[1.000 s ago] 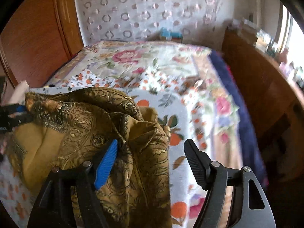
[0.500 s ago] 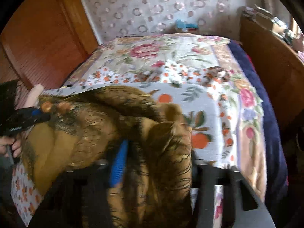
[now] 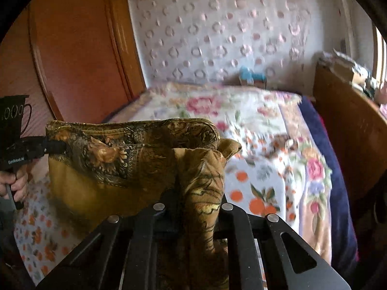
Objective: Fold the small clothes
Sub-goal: 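Lift the folded garment with both tools and carry it toward the yellow plush toy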
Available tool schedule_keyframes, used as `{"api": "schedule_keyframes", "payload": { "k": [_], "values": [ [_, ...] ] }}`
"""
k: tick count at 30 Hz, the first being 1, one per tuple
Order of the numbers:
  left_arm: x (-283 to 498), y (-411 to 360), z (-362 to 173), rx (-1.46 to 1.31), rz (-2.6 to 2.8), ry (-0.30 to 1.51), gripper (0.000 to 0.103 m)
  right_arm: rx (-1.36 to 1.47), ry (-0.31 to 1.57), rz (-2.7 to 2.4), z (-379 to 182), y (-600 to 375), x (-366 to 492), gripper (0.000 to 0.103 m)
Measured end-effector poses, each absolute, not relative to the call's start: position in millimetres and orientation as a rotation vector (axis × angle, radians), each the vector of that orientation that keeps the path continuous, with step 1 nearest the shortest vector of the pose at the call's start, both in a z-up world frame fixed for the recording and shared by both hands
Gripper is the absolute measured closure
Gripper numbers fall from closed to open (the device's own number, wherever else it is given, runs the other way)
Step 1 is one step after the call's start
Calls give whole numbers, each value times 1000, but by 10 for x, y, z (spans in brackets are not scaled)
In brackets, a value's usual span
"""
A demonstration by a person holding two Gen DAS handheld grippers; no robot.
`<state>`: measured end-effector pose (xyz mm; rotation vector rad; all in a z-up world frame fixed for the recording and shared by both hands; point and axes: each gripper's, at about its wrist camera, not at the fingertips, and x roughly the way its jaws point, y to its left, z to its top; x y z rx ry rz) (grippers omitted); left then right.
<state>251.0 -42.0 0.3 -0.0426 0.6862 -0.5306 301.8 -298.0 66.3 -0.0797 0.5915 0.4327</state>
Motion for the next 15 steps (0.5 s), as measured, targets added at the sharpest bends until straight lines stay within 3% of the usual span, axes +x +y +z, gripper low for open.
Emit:
{"api": "schedule_keyframes", "payload": {
  "k": [15],
  "values": [
    [1880, 831, 341, -72, -252, 549, 96, -201, 450, 646, 881, -1720, 3187, 89]
  ]
}}
